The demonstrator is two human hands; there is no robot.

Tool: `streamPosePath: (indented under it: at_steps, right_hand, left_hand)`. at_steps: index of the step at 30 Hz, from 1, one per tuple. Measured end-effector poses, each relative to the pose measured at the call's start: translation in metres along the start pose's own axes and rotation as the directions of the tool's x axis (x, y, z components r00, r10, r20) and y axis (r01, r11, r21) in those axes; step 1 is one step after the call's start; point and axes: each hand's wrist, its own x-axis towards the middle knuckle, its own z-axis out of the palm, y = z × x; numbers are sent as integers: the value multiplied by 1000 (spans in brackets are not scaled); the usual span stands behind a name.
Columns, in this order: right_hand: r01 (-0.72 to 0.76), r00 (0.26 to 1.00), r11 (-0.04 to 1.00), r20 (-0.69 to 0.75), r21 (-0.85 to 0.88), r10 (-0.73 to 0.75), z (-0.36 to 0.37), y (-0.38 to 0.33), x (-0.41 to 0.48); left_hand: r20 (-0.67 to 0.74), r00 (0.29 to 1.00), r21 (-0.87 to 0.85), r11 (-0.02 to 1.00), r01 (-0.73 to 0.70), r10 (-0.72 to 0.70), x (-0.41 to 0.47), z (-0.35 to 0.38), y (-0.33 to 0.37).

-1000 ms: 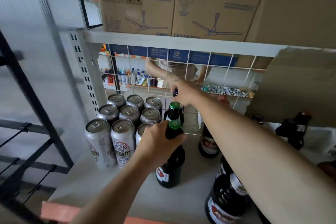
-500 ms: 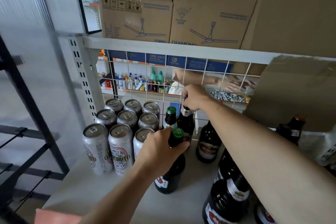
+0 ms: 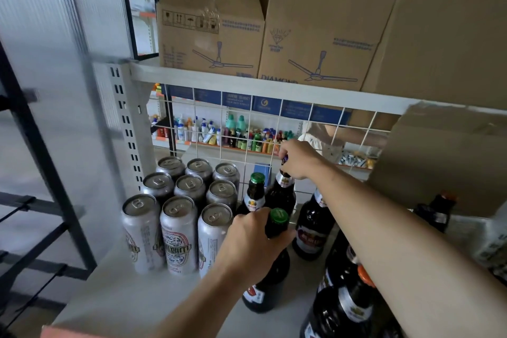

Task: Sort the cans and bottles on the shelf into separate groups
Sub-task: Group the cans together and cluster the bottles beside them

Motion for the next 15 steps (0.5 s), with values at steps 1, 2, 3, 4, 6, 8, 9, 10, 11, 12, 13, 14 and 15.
streamPosePath:
  at_steps: [1,2,3,4,6,8,9,10,11,12,13,14,15]
  right_hand:
    - [6,1000,1000,4,-4,-6,0,1,0]
    - [11,1000,1000,8,-3,-11,-1,1,0]
    - [16,1000,1000,12,0,-16,-1,2,0]
    - [23,1000,1000,12,1,-23,0,1,-1]
    - [32,999,999,31,10,-32,1,2,-1]
    - [32,997,999,71,11,-33,2,2,-3]
    - [31,995,1000,96,4,-31,1,2,-4]
    - [26,993,1000,117,-8,-25,0,2,-6]
    - [24,991,999,132,-24,-21,-2,2,-7]
    - [23,990,999,143,-49,-16,-3,1,-9]
    - [22,990,997,142,-78,-10,-5,-1,-11]
    - [19,991,994,130,-111,-5,-8,-3,-12]
    - [18,994,989,111,-147,-2,-10,-5,-14]
  left_hand:
    - [-4,1000,-2,1000,-1,1,1,1,-1]
    - [-2,1000,-6,1000,-1,1,1,2,-1]
    - [3,1000,-12,1000,-2,2,2,3,-1]
    - [7,1000,-22,1000,-4,4,3,4,-2]
    - [8,1000,-56,998,-9,9,2,4,-3]
    - [13,1000,-104,995,-6,8,-1,4,-5]
    - [20,1000,-127,992,-4,6,-3,5,-6]
    - [26,1000,-143,990,-1,5,-6,6,-8]
    - [29,1000,-152,988,6,-2,-8,8,-10]
    - [34,999,-154,988,19,-14,-12,10,-13]
    - [37,999,-152,988,34,-29,-15,12,-15]
    - [41,998,-146,988,49,-43,-18,14,-18]
    - [41,998,-135,989,59,-54,-20,16,-20]
